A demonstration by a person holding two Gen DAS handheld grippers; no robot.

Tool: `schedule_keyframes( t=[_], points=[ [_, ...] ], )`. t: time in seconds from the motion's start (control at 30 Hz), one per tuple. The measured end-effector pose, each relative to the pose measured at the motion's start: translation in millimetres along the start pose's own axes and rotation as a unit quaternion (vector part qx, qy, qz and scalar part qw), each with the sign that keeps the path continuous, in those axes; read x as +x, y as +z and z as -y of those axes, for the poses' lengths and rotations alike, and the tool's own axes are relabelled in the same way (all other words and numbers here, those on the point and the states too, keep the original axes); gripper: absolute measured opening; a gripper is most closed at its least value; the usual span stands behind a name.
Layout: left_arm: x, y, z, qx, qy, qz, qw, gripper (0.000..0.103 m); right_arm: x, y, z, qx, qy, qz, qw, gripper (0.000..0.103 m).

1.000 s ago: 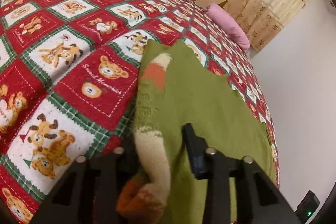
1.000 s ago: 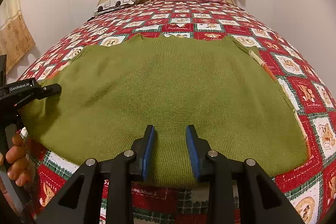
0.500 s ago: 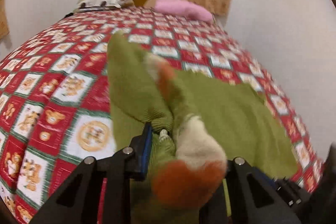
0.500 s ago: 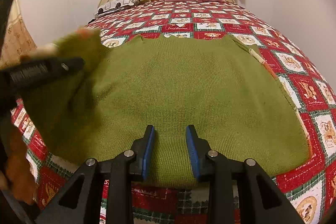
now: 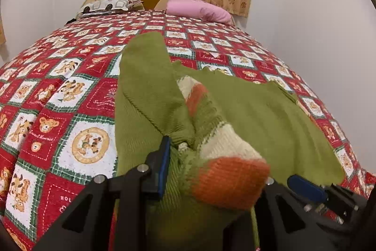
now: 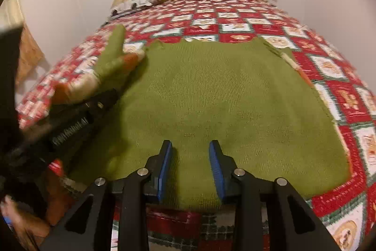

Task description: Fold small clothes

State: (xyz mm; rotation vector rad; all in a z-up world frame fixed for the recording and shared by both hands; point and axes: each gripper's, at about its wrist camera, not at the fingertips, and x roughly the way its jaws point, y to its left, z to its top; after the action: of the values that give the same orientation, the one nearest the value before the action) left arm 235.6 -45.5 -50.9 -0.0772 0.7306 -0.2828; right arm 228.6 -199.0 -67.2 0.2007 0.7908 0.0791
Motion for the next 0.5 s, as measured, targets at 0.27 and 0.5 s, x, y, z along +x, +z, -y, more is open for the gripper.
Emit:
schedule_keyframes(
  t=[0.27,0.5],
  points=[
    [-1,0,-8,-0.020,-0.020,0.005,0.9996,0.026,15,87,-11,0.020,0.128,-0.017,0.991,0.046],
    [-1,1,-11,-0.038,-0.038,0.006,0.9986,0.027,99,109,-26,0.070,0.219,-0.126,0.965,0.046]
  ],
)
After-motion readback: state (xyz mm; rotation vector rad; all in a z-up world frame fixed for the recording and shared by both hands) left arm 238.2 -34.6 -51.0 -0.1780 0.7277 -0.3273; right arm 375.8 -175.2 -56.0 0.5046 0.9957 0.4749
